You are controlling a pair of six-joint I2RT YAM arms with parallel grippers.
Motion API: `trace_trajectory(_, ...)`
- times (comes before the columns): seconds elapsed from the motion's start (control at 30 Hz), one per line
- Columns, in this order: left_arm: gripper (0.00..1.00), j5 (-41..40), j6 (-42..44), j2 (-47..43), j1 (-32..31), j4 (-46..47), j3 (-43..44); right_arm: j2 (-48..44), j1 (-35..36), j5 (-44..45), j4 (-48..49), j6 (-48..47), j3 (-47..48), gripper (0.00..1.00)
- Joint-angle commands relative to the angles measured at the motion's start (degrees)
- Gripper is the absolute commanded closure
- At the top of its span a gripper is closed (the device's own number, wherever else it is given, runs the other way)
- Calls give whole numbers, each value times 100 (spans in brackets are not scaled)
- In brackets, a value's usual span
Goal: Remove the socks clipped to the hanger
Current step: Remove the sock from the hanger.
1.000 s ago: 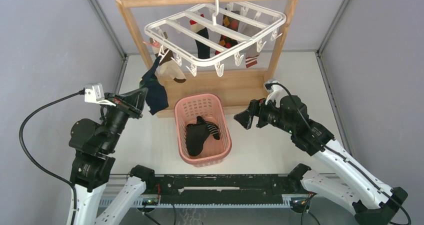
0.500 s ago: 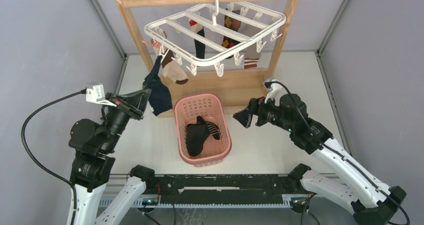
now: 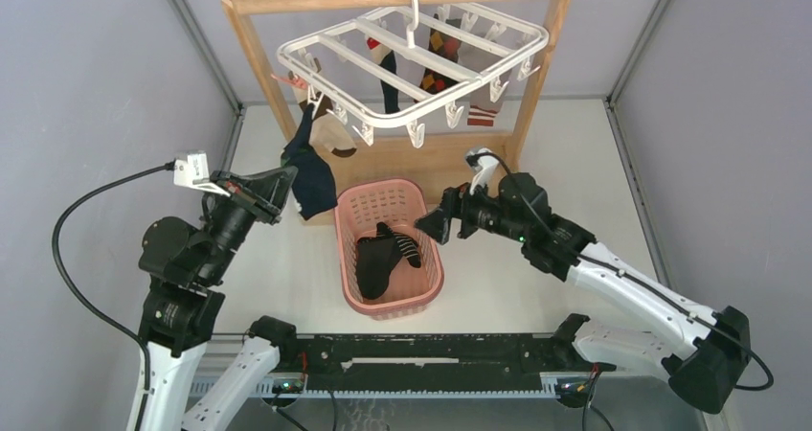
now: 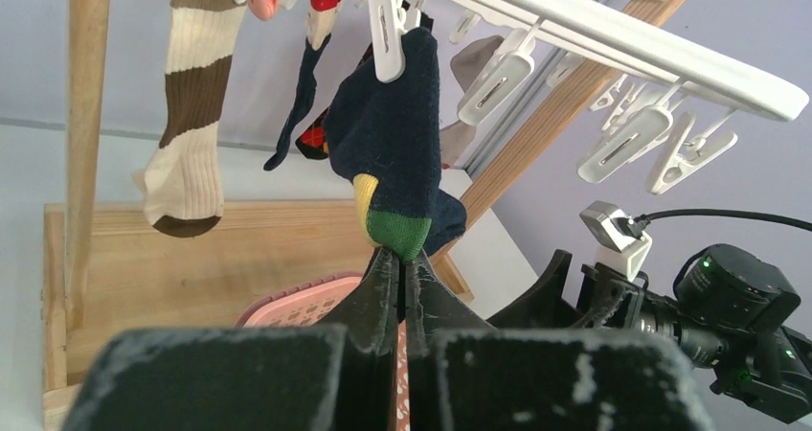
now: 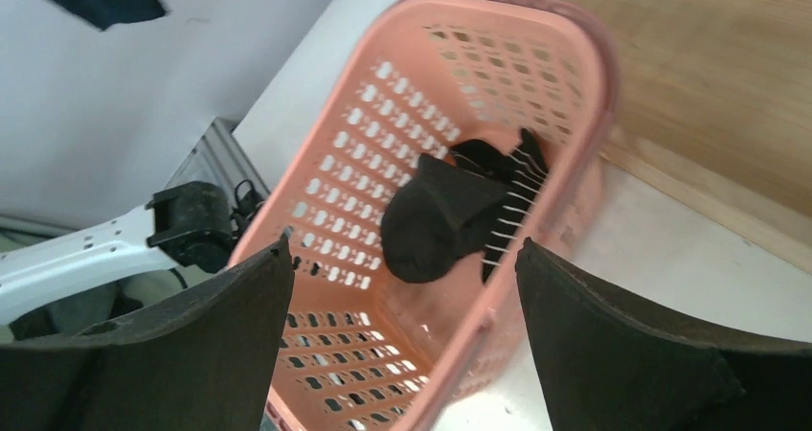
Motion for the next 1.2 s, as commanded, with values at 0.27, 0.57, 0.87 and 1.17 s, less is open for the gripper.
trace_trajectory(0.27, 99, 286, -122, 343, 40, 90, -90, 779, 987, 263, 2690, -396, 267, 9)
trace_trajectory(0.57, 98, 477, -143, 508, 38, 0, -87, 1608, 1143, 22, 4085, -374, 467, 11)
trace_trajectory(0.87, 98, 604, -221, 577, 35, -50, -128, 2381, 1252, -239, 4596, -302, 1005, 11)
trace_trajectory(1.17, 98, 703, -261, 596, 40, -74, -61, 2888, 1315, -436, 4610, -321, 1497, 11)
